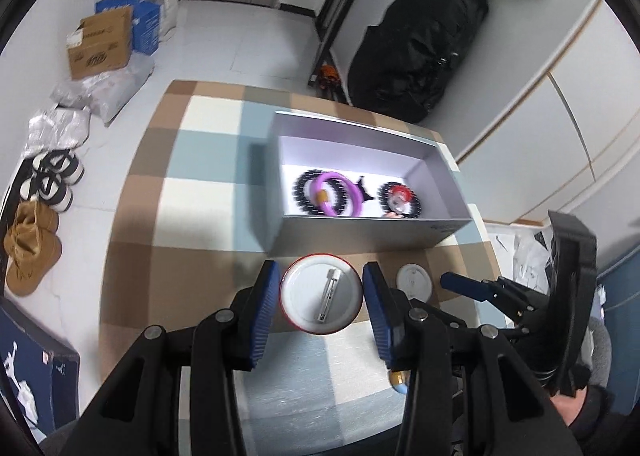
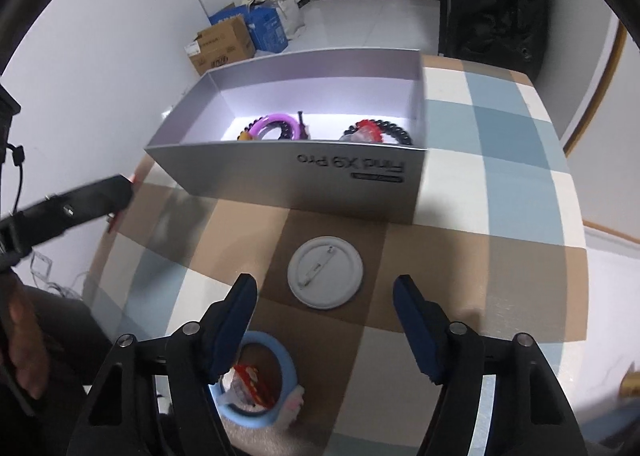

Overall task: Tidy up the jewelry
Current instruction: 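Close the left gripper on the edge of the red-rimmed badge, then lift the red-rimmed badge with the left gripper while the right gripper grasps the plain white badge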

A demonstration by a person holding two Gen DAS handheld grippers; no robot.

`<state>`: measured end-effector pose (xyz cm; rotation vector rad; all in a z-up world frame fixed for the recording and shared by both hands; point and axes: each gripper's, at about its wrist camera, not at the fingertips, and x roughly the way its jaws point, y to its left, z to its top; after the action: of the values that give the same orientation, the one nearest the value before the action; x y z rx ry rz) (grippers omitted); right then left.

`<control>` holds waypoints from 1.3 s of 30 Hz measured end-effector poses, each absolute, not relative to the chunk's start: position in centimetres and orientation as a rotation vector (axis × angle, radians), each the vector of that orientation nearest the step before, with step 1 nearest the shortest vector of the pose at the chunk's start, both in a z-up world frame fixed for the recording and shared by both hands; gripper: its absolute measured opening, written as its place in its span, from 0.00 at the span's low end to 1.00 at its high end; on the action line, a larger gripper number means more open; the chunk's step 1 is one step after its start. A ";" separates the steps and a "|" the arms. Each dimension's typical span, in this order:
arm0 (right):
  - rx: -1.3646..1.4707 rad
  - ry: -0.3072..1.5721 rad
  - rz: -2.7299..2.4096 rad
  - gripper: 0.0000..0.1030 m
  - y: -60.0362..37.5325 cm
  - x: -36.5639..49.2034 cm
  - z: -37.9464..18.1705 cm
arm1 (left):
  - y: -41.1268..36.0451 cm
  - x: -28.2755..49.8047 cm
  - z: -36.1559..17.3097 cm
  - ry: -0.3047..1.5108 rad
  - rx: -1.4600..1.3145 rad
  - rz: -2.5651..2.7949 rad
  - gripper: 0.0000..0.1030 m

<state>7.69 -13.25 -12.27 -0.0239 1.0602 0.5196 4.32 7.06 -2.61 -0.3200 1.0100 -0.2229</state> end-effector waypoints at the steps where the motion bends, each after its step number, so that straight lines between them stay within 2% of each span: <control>1: -0.036 1.059 0.517 0.69 -13.0 7.7 -12.4 | 7.5 4.4 -2.7 1.010 -0.336 -0.218 0.36; 5: -0.095 1.037 0.485 0.67 -12.0 7.6 -12.6 | 8.1 4.7 -3.0 1.013 -0.354 -0.208 0.36; 8: -0.112 1.031 0.448 0.60 -11.7 7.9 -12.7 | 8.2 4.6 -2.9 1.006 -0.359 -0.208 0.36; 10: -0.122 1.027 0.433 0.48 -11.5 8.1 -12.6 | 8.2 4.7 -2.8 1.002 -0.358 -0.216 0.36; 12: -0.135 1.022 0.419 0.39 -11.4 8.1 -12.6 | 8.3 4.6 -2.6 0.997 -0.360 -0.215 0.36; 15: -0.118 1.022 0.444 0.36 -11.3 8.0 -12.5 | 8.3 4.6 -2.3 0.989 -0.371 -0.221 0.36; 16: -0.106 1.022 0.462 0.24 -11.4 7.9 -12.5 | 8.2 4.6 -2.2 0.988 -0.369 -0.222 0.36; 27: -0.016 1.043 0.498 0.23 -12.9 7.9 -12.4 | 7.5 4.9 -2.0 0.981 -0.376 -0.221 0.36; 39: 0.143 0.905 0.575 0.23 -16.6 6.3 -8.8 | 6.1 5.9 0.5 0.893 -0.421 -0.235 0.36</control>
<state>6.32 -16.64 -8.75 0.1432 0.9052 0.5749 5.92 6.12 0.47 -0.4210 0.8932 -0.2345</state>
